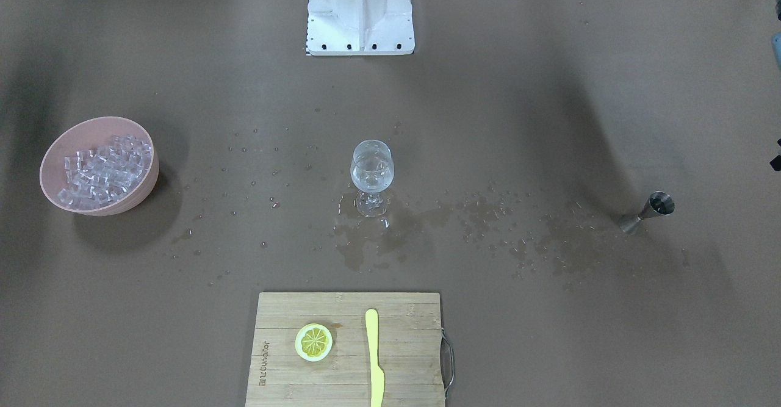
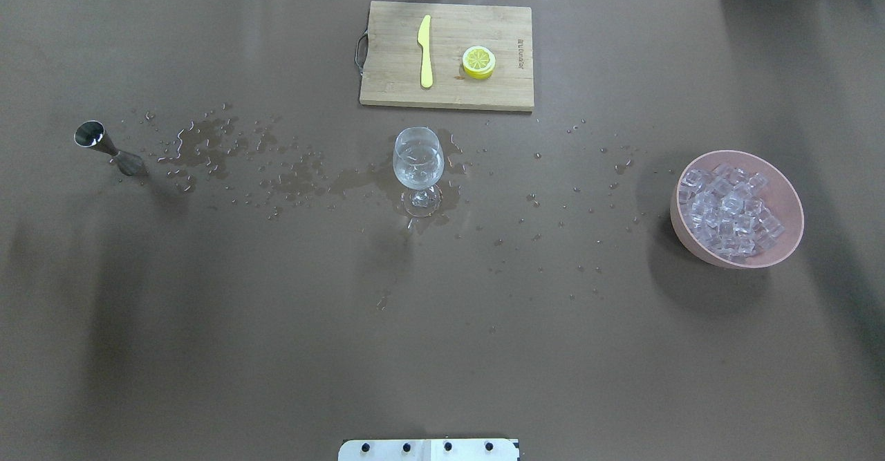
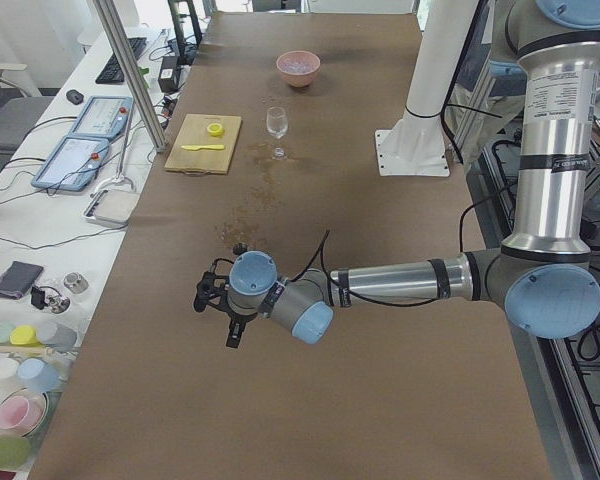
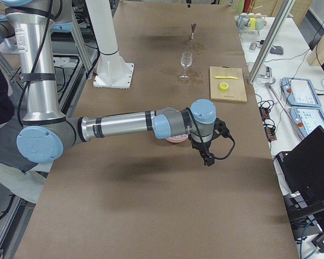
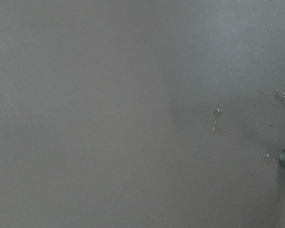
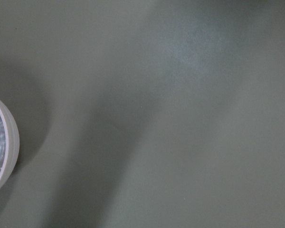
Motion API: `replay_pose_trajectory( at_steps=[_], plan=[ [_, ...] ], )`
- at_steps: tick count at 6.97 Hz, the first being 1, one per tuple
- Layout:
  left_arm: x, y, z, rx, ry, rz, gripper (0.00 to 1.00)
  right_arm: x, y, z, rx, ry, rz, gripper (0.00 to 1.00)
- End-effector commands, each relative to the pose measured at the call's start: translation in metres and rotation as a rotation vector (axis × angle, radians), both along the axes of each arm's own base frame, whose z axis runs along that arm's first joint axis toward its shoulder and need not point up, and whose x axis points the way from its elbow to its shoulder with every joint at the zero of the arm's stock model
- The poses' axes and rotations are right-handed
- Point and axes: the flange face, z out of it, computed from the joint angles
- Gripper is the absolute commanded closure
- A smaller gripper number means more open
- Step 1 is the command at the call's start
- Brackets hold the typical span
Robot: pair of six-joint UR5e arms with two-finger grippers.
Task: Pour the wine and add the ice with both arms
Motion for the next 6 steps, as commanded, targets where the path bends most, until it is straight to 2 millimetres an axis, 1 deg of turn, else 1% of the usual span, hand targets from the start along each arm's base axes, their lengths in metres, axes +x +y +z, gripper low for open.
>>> replay_pose_trajectory(
  at_steps=[1, 2, 3, 4, 5, 6],
  plan=[
    [0.006, 0.003, 0.000, -0.051, 0.050, 0.096, 0.01, 0.009, 0.012, 0.016, -0.048, -0.008, -0.020, 0.00],
    [-0.025, 0.004, -0.011, -0.089, 0.077, 0.091, 0.01, 0.009, 0.011, 0.015, -0.045, -0.008, -0.020, 0.00],
    [-0.031, 0.004, -0.042, -0.129, 0.074, 0.078, 0.01, 0.009, 0.011, 0.014, -0.039, -0.008, -0.020, 0.00],
    [-0.040, 0.034, -0.037, -0.158, 0.070, 0.058, 0.01, 0.008, 0.012, 0.013, -0.039, -0.010, -0.020, 0.00],
    [-0.053, 0.065, -0.024, -0.194, 0.100, 0.031, 0.01, 0.007, 0.012, 0.012, -0.037, -0.019, -0.022, 0.00],
    [-0.054, 0.067, -0.023, -0.203, 0.104, 0.028, 0.01, 0.004, 0.016, 0.010, -0.037, -0.058, -0.027, 0.00]
  ],
)
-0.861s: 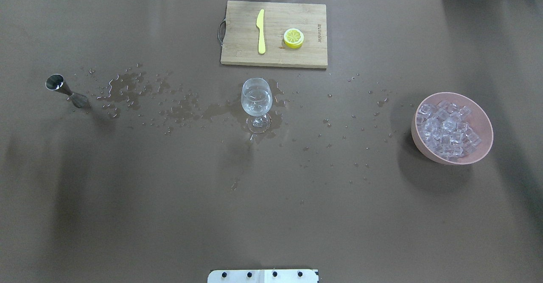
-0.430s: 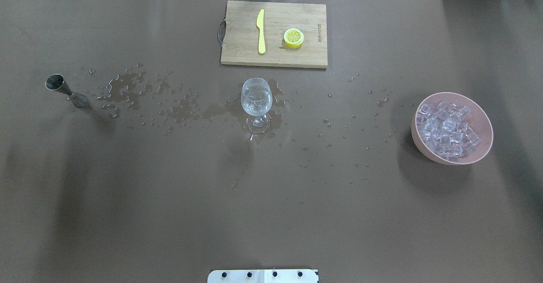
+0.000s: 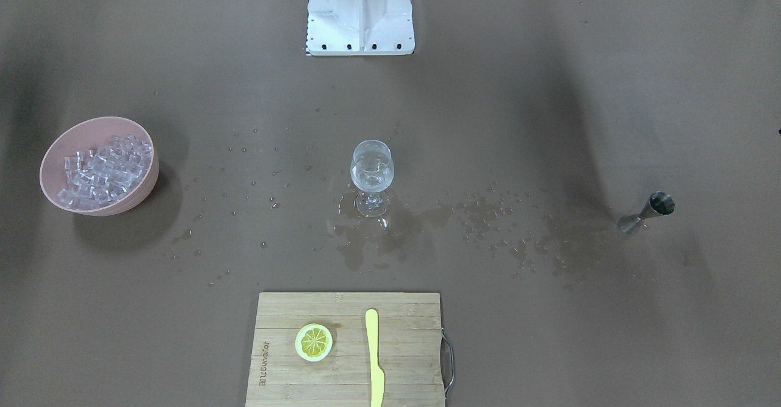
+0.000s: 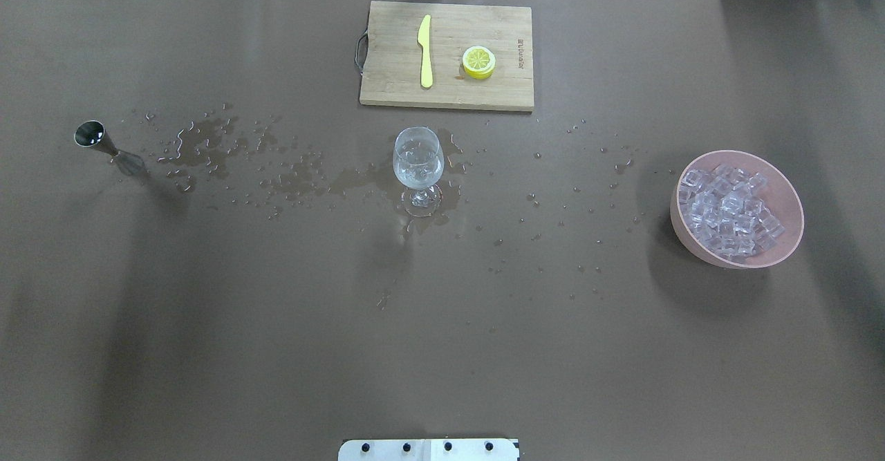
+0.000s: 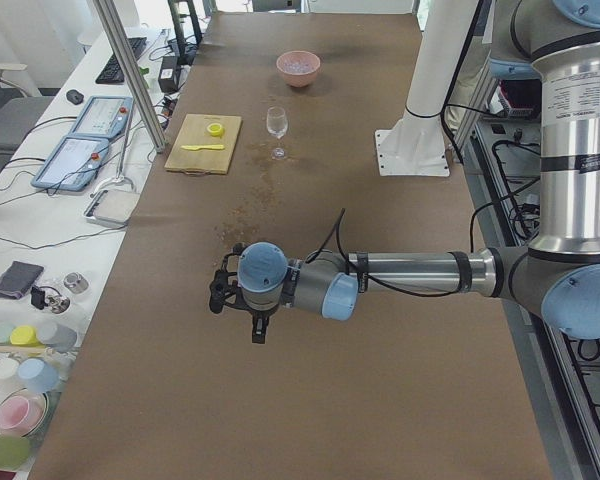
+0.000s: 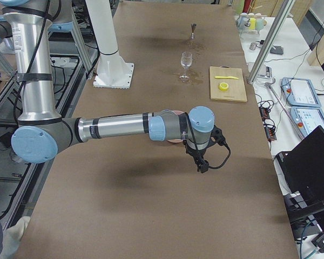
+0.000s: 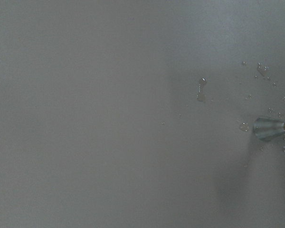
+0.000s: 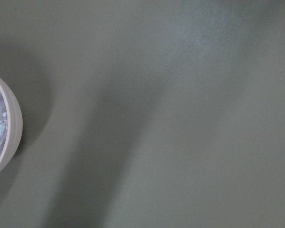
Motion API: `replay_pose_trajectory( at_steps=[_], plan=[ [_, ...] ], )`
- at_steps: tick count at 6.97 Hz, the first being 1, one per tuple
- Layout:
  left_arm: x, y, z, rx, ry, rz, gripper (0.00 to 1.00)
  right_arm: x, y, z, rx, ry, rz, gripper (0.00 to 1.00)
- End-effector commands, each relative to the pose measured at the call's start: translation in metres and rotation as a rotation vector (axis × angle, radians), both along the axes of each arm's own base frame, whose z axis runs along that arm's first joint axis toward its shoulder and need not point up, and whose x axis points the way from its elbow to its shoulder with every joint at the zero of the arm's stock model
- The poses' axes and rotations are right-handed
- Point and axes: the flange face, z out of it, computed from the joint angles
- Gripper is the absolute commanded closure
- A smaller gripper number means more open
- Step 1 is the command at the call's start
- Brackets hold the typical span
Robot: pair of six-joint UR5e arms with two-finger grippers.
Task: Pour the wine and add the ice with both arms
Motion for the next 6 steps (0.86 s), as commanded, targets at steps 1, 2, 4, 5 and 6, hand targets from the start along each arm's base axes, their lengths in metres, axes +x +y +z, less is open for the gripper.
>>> replay_pose_trajectory(
  at_steps=[1, 2, 4, 5, 6],
  plan=[
    [-0.006, 0.019, 0.008, -0.040, 0.011, -0.017, 0.01, -0.003, 0.008, 0.002, -0.006, -0.049, -0.006, 0.00],
    [-0.007, 0.018, 0.009, -0.040, 0.010, -0.020, 0.01, -0.003, 0.008, 0.001, -0.005, -0.051, -0.006, 0.00],
    [-0.012, 0.018, -0.006, 0.001, 0.012, -0.030, 0.01, -0.004, 0.008, 0.000, -0.002, -0.051, -0.006, 0.00],
    [-0.012, 0.030, -0.018, 0.038, 0.030, -0.029, 0.01, -0.004, 0.012, 0.001, -0.004, -0.060, -0.006, 0.00],
    [-0.010, 0.014, -0.037, 0.131, 0.028, -0.021, 0.01, -0.004, 0.013, 0.003, -0.010, -0.058, -0.004, 0.00]
  ],
)
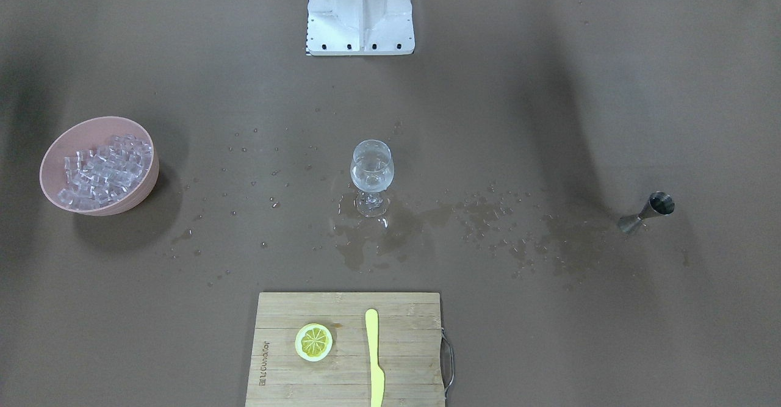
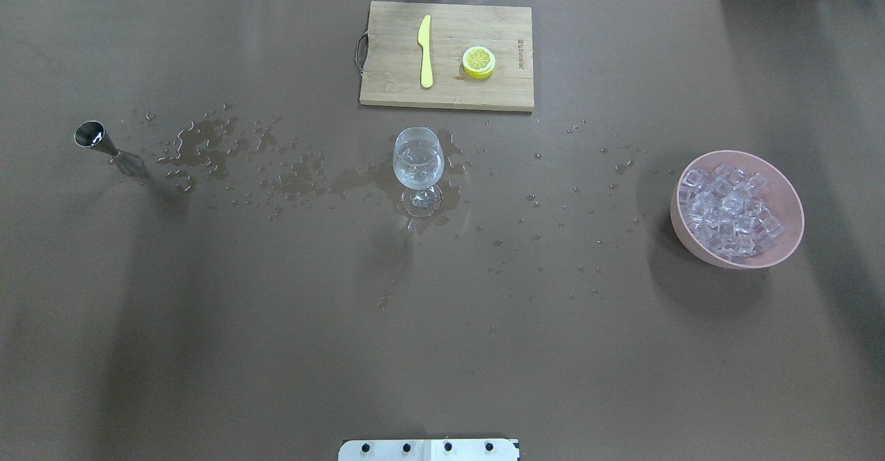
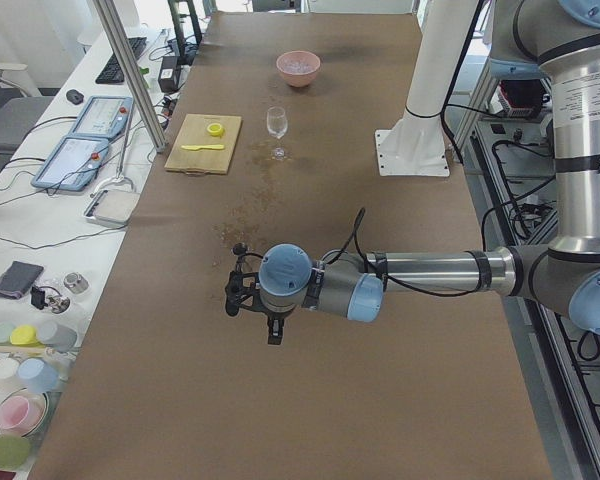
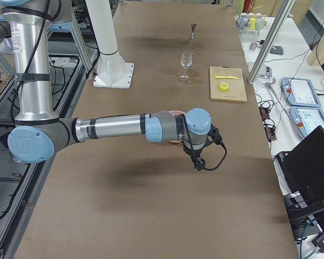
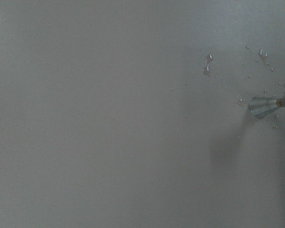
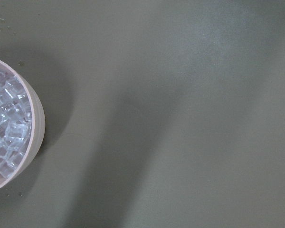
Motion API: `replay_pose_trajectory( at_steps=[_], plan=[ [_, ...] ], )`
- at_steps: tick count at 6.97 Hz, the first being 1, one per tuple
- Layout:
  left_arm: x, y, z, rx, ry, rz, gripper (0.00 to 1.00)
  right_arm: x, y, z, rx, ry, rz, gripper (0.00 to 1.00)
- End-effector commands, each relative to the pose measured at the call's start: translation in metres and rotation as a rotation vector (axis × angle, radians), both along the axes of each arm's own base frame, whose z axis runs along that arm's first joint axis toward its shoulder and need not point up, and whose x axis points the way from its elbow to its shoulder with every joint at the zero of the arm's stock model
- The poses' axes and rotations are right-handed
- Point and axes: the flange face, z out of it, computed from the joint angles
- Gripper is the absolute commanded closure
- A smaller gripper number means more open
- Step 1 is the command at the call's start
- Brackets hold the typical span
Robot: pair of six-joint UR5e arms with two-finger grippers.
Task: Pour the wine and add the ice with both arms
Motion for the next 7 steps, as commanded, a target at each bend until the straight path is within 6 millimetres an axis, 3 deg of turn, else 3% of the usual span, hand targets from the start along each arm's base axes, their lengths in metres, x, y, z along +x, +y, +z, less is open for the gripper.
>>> replay_pose_trajectory(
  at_steps=[1, 2, 4, 5, 6, 7],
  plan=[
    [0.001, -0.024, -0.035, 0.172, -0.001, 0.005, 0.01, 0.000, 0.002, 0.003, -0.007, 0.002, 0.004, 0.00],
    [0.003, -0.025, -0.024, 0.225, -0.001, 0.009, 0.01, -0.002, 0.003, 0.006, -0.021, 0.000, 0.002, 0.00],
    [0.055, -0.037, -0.027, 0.379, -0.047, 0.060, 0.01, -0.006, 0.002, 0.011, -0.031, 0.001, -0.004, 0.00],
    [0.111, -0.043, -0.039, 0.465, -0.105, -0.001, 0.01, -0.011, 0.001, 0.023, -0.056, -0.003, -0.014, 0.00],
    [0.163, -0.036, -0.025, 0.411, -0.046, -0.094, 0.01, -0.012, 0.001, 0.021, -0.059, -0.033, -0.015, 0.00],
    [0.185, -0.033, -0.023, 0.388, 0.025, -0.191, 0.01, -0.013, 0.001, 0.020, -0.056, -0.034, -0.017, 0.00]
  ],
)
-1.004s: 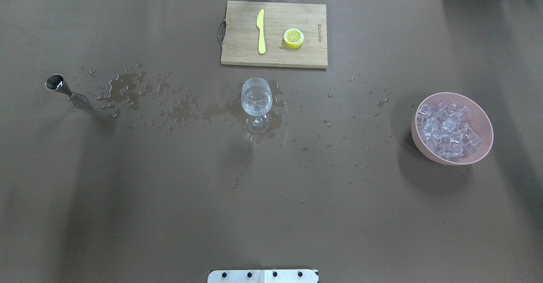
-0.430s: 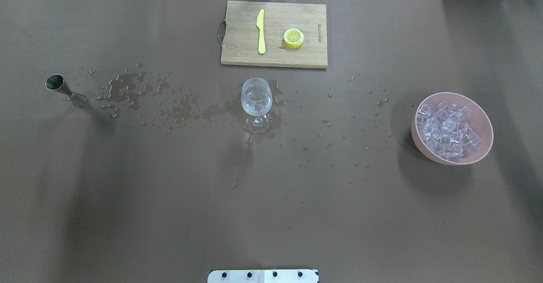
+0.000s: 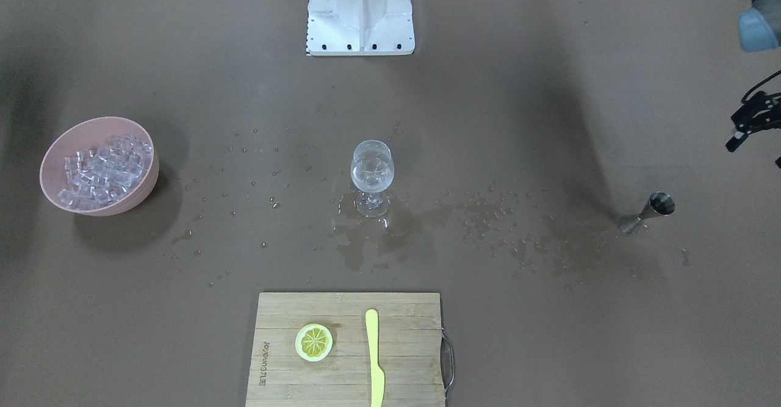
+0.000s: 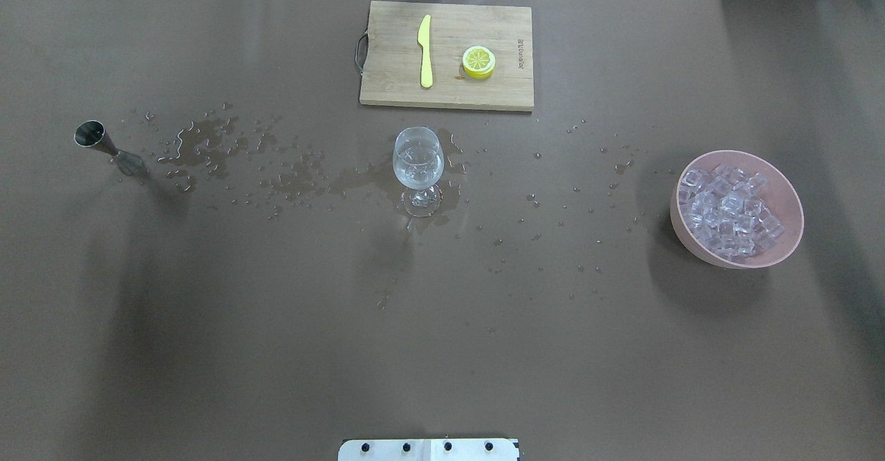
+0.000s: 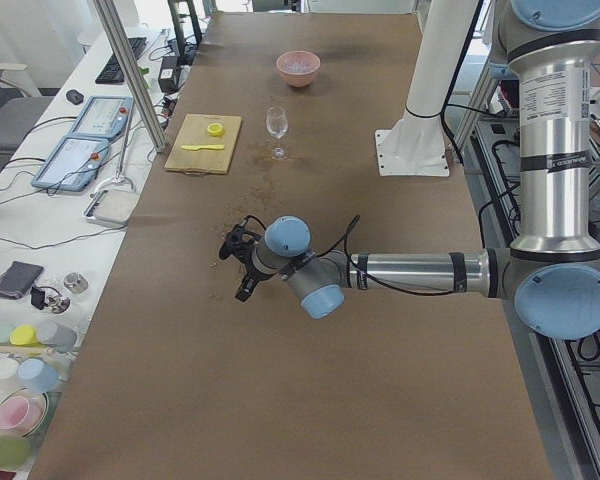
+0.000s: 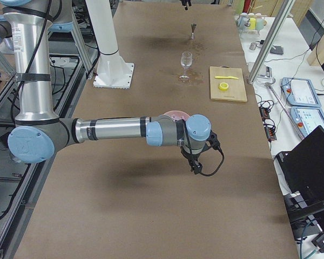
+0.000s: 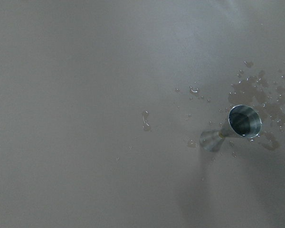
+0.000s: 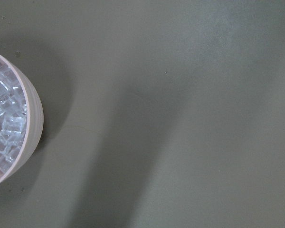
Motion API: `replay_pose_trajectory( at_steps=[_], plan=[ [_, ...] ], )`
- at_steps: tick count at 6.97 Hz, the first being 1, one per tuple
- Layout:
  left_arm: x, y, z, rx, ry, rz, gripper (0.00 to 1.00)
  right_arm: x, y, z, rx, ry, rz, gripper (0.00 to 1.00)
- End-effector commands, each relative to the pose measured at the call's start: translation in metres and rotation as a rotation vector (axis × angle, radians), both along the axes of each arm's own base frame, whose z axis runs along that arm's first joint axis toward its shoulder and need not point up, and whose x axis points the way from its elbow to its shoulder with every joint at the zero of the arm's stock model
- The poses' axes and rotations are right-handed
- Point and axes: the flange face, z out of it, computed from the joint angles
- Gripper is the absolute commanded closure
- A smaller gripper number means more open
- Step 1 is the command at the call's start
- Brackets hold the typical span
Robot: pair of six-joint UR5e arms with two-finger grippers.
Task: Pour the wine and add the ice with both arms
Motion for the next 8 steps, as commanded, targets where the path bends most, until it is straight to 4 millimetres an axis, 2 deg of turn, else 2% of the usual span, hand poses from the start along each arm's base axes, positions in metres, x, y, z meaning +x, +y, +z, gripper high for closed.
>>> replay_pose_trajectory(
  at_steps=[1, 2, 3, 5, 6, 8],
  plan=[
    [0.052, 0.011, 0.019, 0.038, 0.110, -0.110, 0.01, -0.002, 0.000, 0.000, -0.002, -0.012, -0.003, 0.00],
    [0.075, 0.014, 0.022, 0.090, 0.096, -0.157, 0.01, -0.005, -0.002, -0.001, 0.001, -0.012, -0.009, 0.00],
    [0.089, 0.011, 0.016, 0.120, 0.089, -0.172, 0.02, -0.006, -0.003, -0.003, 0.004, -0.012, -0.010, 0.00],
    [0.104, 0.002, 0.002, 0.148, 0.102, -0.158, 0.02, -0.007, -0.004, -0.004, 0.006, -0.012, -0.012, 0.00],
    [0.106, 0.001, 0.004, 0.153, 0.089, -0.181, 0.02, -0.007, -0.005, -0.004, 0.006, -0.012, -0.014, 0.00],
    [0.132, 0.009, 0.022, 0.189, 0.105, -0.176, 0.02, -0.009, -0.004, -0.003, 0.003, -0.012, -0.017, 0.00]
  ],
)
